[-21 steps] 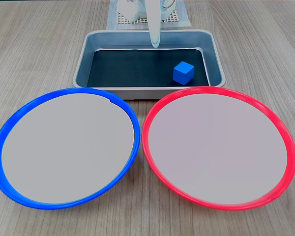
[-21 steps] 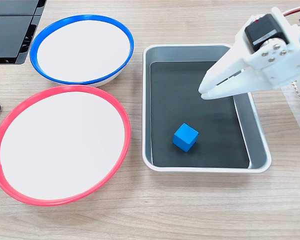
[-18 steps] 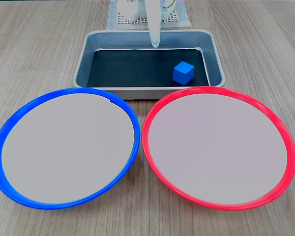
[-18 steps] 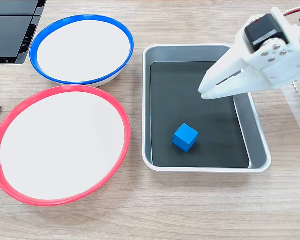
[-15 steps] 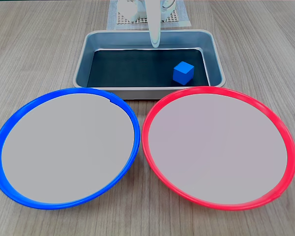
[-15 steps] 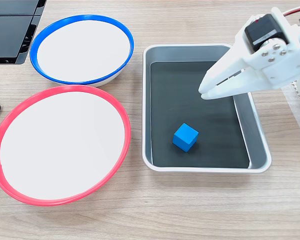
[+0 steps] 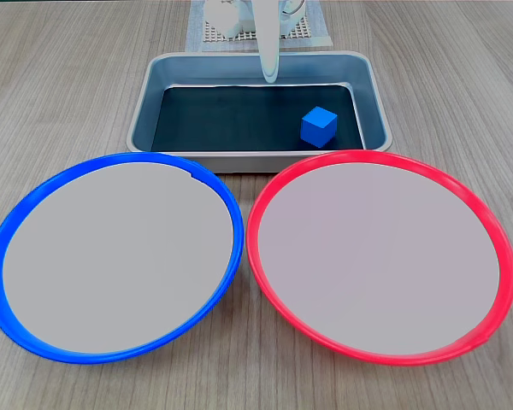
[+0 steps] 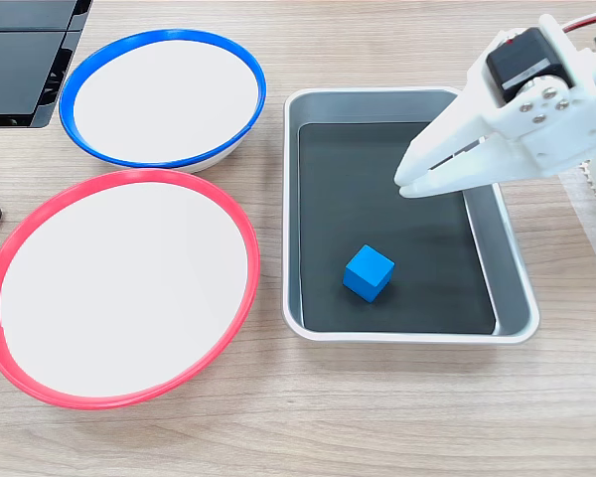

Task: Move a blue block from tray to blue dish

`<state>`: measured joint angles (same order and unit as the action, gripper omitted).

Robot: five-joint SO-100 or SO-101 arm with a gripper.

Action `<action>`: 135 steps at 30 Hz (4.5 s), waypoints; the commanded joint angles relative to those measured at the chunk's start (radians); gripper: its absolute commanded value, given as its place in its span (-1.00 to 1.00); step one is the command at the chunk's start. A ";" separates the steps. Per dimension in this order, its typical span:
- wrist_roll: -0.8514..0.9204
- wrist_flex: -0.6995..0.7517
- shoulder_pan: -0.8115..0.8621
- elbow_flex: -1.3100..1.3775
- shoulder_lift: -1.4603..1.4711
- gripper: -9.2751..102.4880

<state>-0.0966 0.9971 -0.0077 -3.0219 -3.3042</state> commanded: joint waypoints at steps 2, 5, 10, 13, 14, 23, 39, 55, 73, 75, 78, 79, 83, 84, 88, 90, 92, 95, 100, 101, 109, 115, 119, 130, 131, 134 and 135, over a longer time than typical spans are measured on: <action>0.002 0.002 0.005 -0.002 -0.026 -0.84; 0.002 0.002 0.005 -0.002 -0.026 -0.84; 0.002 0.002 0.005 -0.002 -0.026 -0.84; 0.003 0.002 0.003 -0.002 -0.026 -0.84; 0.006 0.002 0.000 -0.002 -0.026 -0.84; 0.371 -0.100 0.035 0.021 0.009 -0.84; 0.552 0.310 -0.055 0.977 1.252 -0.77; 0.574 0.492 -0.230 1.293 1.717 -0.38; 0.825 0.399 -0.190 1.345 1.934 -0.45; 0.841 0.380 -0.183 1.331 1.937 -0.46; 0.871 0.342 -0.170 1.308 1.937 -0.49; 0.876 0.333 -0.169 1.304 1.937 -0.51; 0.891 0.301 -0.164 1.287 1.937 -0.61; 0.893 0.293 -0.164 1.284 1.937 -0.66; 0.897 0.291 -0.164 1.281 1.933 -0.79; 0.899 0.302 -0.164 1.281 1.925 -0.84; 0.888 0.367 -0.170 1.301 1.901 -0.84; 0.856 0.541 -0.193 1.351 1.836 -0.84; 0.795 0.773 -0.199 1.505 1.741 -0.84; 0.793 0.804 -0.189 1.548 1.732 -0.84; 0.879 0.721 0.011 1.871 1.775 -0.84; 0.948 0.232 0.155 1.747 1.810 -0.84; 1.002 -0.121 0.202 1.542 1.807 -0.84; 1.138 -0.818 0.256 1.108 1.862 -0.84; 1.154 -0.838 0.256 1.101 1.875 -0.84; 1.184 -0.856 0.253 1.123 1.905 -0.73; 1.189 -0.864 0.252 1.127 1.910 -0.70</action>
<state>1.0784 0.1611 0.2500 -1.9159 -1.3898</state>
